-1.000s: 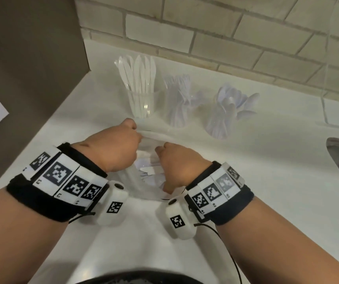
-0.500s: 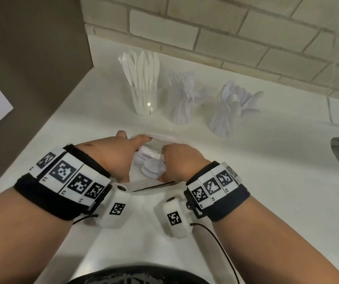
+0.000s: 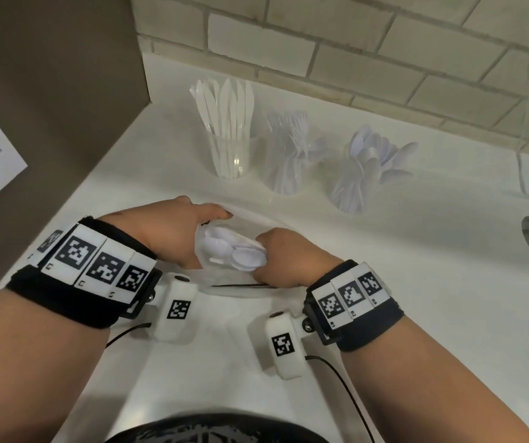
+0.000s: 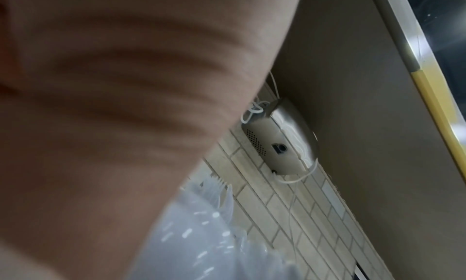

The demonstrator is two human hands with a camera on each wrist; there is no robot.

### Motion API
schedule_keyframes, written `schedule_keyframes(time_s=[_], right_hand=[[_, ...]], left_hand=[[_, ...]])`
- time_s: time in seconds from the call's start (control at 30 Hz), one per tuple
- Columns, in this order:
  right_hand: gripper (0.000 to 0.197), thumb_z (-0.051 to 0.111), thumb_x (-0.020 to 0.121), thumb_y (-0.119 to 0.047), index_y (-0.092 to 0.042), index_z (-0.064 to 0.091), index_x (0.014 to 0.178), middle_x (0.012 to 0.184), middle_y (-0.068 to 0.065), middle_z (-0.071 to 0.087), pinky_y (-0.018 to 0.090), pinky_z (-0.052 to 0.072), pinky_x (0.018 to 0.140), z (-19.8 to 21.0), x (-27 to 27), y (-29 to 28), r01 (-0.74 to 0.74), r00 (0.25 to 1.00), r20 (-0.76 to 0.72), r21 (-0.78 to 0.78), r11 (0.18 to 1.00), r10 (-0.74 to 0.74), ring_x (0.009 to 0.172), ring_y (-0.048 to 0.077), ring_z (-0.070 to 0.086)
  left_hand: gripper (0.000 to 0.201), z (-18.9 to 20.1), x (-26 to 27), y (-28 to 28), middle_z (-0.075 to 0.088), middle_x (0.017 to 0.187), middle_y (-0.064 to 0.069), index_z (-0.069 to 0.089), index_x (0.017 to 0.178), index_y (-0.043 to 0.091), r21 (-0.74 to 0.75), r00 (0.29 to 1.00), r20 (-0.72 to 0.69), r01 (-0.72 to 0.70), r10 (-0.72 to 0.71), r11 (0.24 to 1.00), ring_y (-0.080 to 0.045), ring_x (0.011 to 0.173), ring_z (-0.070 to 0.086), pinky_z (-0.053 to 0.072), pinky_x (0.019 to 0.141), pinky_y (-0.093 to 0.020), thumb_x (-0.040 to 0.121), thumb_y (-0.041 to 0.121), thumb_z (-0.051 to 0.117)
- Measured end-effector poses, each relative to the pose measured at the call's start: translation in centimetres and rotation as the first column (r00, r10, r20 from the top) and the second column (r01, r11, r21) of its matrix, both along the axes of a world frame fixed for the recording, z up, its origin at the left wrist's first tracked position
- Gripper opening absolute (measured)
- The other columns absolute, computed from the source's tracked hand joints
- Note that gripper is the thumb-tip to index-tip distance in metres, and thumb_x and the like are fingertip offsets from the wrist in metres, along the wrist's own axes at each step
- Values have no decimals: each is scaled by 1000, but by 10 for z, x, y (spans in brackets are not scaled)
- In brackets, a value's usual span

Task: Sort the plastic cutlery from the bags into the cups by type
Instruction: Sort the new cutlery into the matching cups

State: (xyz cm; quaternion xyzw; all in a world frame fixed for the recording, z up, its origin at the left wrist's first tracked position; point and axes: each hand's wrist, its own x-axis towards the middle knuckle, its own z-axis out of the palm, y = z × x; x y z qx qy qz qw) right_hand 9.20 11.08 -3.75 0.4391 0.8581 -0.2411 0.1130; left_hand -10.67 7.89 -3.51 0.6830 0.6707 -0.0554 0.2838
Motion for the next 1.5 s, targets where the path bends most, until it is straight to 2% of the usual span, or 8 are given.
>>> schedule_keyframes(time_s=[0.23,0.4,0.53,0.63,0.73,0.87,1.2,1.5], right_hand=[[19,74,77,-8,-20,64,86,80,-8,65,22,47,72,17,12,9,202,774,-518,-345,917,-365,77,9,61],[17,62,86,6,-7,59,76,64,2,58,29,51,65,39,0,20,102,263,-748,-607,788,-610,62,17,56],[12,61,88,3,-8,57,85,70,5,56,30,50,63,70,-9,30,63,18,-787,-615,786,-617,61,16,55],[12,61,88,2,-9,57,88,70,8,57,32,49,61,94,-21,33,77,-64,-813,-583,809,-579,57,19,54],[15,61,87,2,-11,56,91,68,7,56,33,49,62,112,-37,32,58,-91,-835,-549,834,-543,56,20,55],[19,62,86,4,-13,55,93,71,9,56,33,51,60,123,-51,28,56,-60,-866,-500,864,-497,57,22,57],[27,72,73,8,-19,69,67,70,10,66,49,59,73,91,-61,12,202,155,-903,-369,907,-402,70,28,66],[13,76,76,-10,-2,71,86,79,15,73,52,58,77,75,-63,9,275,181,-876,-390,879,-446,78,31,72]], left_hand=[[91,9,-1,1,55,117,10,38,138,43,44,1000,-24,10,-9,999,-15,100,59,52,77,-27,60,14,76],[86,14,9,-1,40,129,1,31,143,42,28,994,-106,43,-40,999,-19,110,52,46,85,-25,72,26,75],[15,44,2,-9,43,140,-1,59,101,45,287,981,186,-112,60,951,-8,125,48,38,93,-21,86,44,62],[9,56,14,-5,63,109,3,60,92,32,212,548,813,-592,195,778,-9,93,66,51,86,-25,95,36,53],[28,53,25,5,64,108,-10,61,106,13,-345,-71,926,-557,370,755,-25,96,66,49,96,-38,99,36,46],[56,48,22,10,63,119,-22,57,120,1,-666,-330,745,-316,579,676,-37,114,60,43,101,-50,97,48,40],[40,55,35,7,64,124,-21,54,131,7,-644,-632,648,-158,425,748,-30,113,64,50,94,-50,103,23,32],[64,52,30,8,61,130,-15,54,134,11,-650,-482,727,-254,489,716,-28,122,56,41,106,-42,99,56,23]])
